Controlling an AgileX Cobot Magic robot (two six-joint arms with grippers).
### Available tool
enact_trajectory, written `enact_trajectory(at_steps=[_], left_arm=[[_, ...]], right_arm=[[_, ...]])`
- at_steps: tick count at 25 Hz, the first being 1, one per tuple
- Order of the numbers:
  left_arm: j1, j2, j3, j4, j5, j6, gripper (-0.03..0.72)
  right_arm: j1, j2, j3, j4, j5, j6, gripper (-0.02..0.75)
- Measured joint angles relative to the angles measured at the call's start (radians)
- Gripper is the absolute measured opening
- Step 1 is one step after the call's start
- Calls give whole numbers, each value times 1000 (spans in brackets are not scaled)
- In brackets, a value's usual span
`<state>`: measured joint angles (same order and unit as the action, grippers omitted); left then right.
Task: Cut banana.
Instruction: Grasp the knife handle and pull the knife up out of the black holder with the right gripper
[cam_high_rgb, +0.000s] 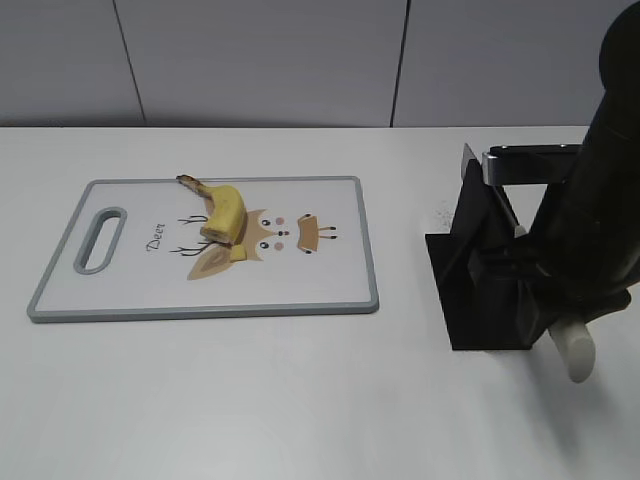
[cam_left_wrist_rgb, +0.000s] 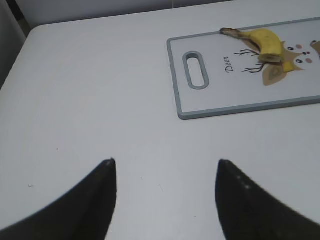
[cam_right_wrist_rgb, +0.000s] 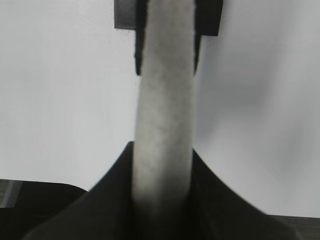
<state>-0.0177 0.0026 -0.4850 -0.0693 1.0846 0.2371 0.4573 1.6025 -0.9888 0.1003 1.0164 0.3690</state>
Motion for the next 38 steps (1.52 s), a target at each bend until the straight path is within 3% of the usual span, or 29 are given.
enact_trajectory(at_steps=[13,38], left_arm=[[0,0,0,0,0,0,591],[0,0,0,0,0,0,591]], right_arm=[[0,-78,1,21,-2,39,174],[1,-382,1,-55,34,99,173]])
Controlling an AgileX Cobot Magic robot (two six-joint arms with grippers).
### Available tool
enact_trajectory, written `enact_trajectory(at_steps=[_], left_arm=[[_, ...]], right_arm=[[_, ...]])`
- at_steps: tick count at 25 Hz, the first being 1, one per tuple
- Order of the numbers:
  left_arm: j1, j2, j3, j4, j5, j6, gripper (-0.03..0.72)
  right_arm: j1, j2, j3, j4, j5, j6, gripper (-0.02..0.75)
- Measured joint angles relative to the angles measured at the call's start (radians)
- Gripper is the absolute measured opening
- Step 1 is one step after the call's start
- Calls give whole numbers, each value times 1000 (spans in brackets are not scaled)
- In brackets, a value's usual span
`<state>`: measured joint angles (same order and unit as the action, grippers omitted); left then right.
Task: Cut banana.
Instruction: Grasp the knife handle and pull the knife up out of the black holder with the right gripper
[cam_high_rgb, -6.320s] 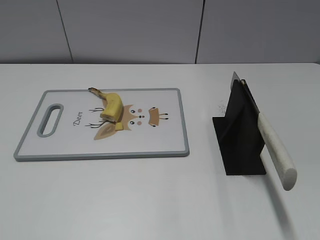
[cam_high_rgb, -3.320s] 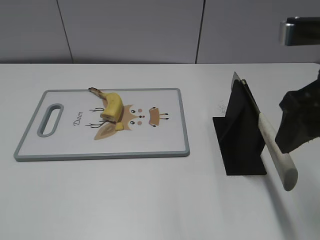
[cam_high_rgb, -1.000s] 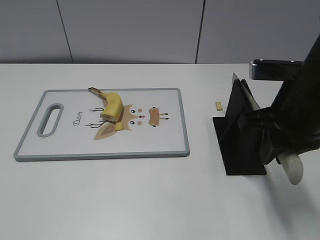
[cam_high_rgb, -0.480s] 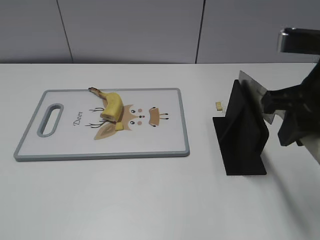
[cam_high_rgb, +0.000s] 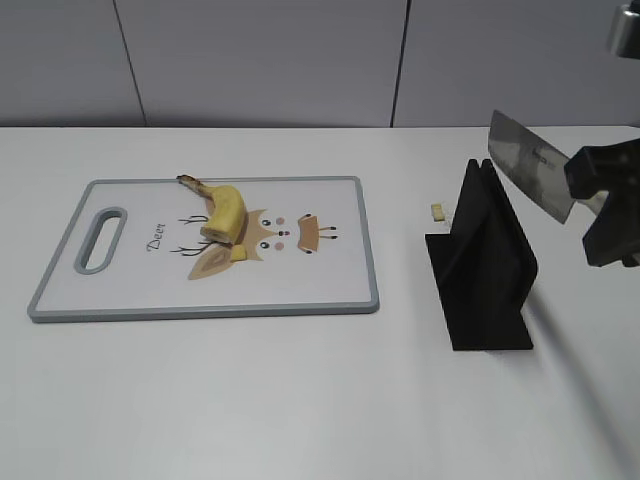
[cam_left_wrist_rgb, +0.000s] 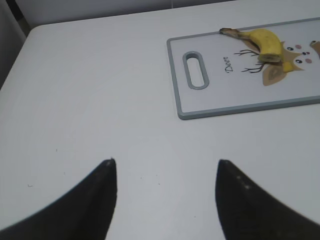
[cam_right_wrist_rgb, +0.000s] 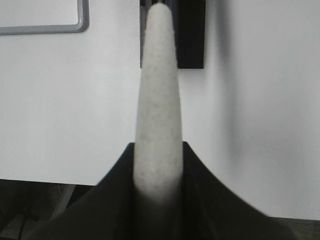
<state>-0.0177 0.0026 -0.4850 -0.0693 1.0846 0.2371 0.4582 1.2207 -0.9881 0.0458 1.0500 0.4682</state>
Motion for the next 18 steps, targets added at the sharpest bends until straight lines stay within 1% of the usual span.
enact_trajectory(at_steps=[5,12,18], left_arm=[[0,0,0,0,0,0,591],[0,0,0,0,0,0,591],[0,0,0,0,0,0,591]], right_arm=[[0,-24,-24,-22,25,-3,173],[0,-28,-147,-29,125,-66,172],[0,-29,-226,-32,132,-112,172]])
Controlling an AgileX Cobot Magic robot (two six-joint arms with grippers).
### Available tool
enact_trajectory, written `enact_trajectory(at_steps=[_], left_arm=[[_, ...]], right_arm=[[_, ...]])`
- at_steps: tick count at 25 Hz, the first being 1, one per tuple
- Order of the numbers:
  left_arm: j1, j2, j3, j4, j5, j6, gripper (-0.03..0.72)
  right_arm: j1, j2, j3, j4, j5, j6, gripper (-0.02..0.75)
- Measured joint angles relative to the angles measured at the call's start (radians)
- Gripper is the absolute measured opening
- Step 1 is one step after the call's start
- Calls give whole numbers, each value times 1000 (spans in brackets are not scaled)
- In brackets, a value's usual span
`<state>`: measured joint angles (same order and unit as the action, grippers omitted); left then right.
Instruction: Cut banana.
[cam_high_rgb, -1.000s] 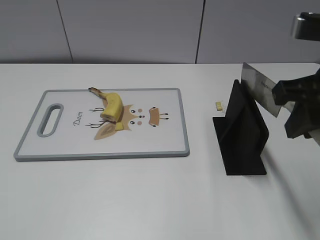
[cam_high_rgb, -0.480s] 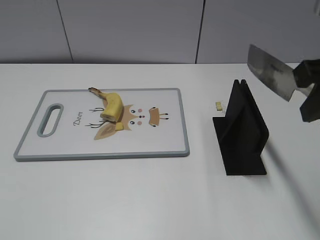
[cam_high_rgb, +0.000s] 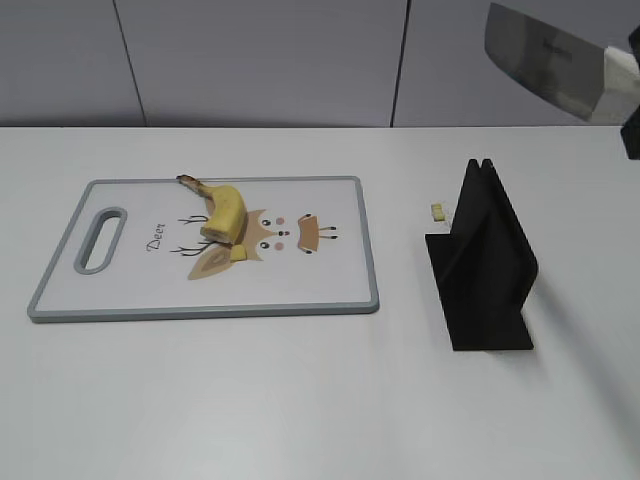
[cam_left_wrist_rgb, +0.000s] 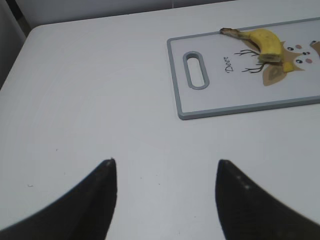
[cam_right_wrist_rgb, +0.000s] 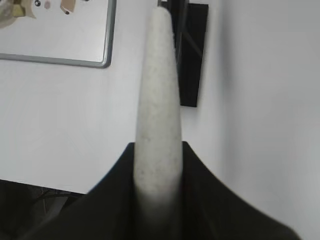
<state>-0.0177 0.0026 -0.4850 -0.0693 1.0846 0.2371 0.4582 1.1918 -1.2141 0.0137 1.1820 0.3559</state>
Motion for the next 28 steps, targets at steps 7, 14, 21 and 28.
enact_trajectory(at_steps=[7,14,21,28], left_arm=[[0,4,-8,-3,0,0,591],[0,113,-85,-5,-22,32,591],[-2,285,-120,-12,-88,156,591],[-2,493,-209,-26,-148,274,591]], right_arm=[[0,0,-20,5,-29,-192,172],[0,30,-30,22,-58,-426,172],[0,126,-92,125,-90,-616,172],[0,208,-188,177,-116,-822,172]])
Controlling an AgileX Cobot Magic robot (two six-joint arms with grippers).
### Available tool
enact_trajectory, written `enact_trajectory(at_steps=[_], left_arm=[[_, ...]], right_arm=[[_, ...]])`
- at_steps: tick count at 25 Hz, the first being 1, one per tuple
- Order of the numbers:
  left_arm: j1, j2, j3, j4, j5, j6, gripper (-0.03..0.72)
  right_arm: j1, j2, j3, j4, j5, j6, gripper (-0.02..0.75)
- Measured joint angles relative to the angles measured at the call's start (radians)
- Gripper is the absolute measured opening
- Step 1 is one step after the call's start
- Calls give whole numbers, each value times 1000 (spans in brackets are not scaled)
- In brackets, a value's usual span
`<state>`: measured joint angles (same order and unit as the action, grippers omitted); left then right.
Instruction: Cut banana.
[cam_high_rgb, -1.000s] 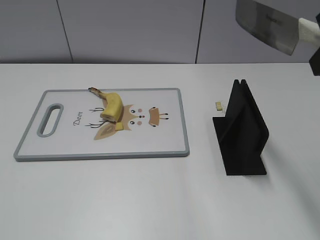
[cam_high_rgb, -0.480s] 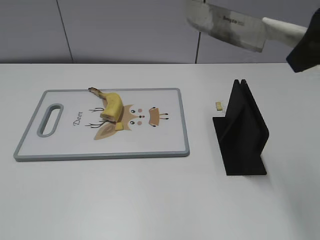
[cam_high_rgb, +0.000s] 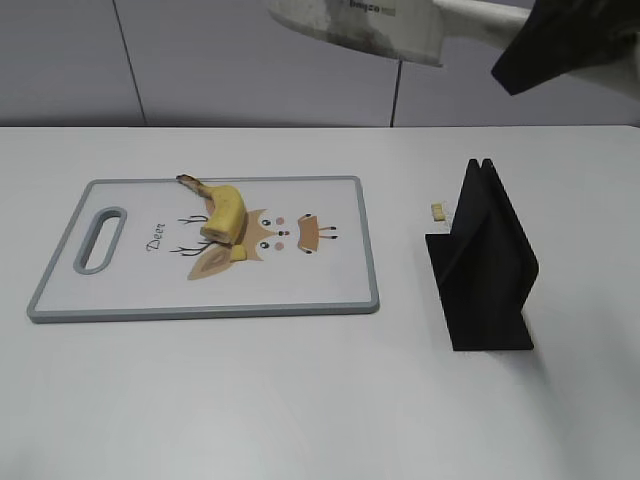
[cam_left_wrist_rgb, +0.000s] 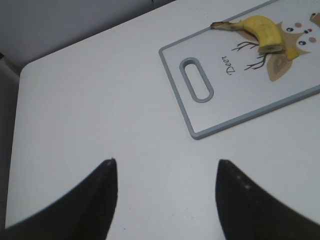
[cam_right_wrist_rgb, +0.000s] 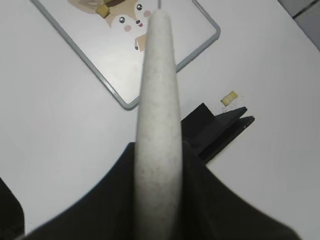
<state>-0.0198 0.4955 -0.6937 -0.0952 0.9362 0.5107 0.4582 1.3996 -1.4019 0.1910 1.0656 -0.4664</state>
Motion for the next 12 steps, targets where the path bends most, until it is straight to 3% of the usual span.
enact_trajectory(at_steps=[12], left_arm=[[0,373,-257,-149,-26,318,591]], right_arm=[[0,134,-78,88,-24,-414,172]])
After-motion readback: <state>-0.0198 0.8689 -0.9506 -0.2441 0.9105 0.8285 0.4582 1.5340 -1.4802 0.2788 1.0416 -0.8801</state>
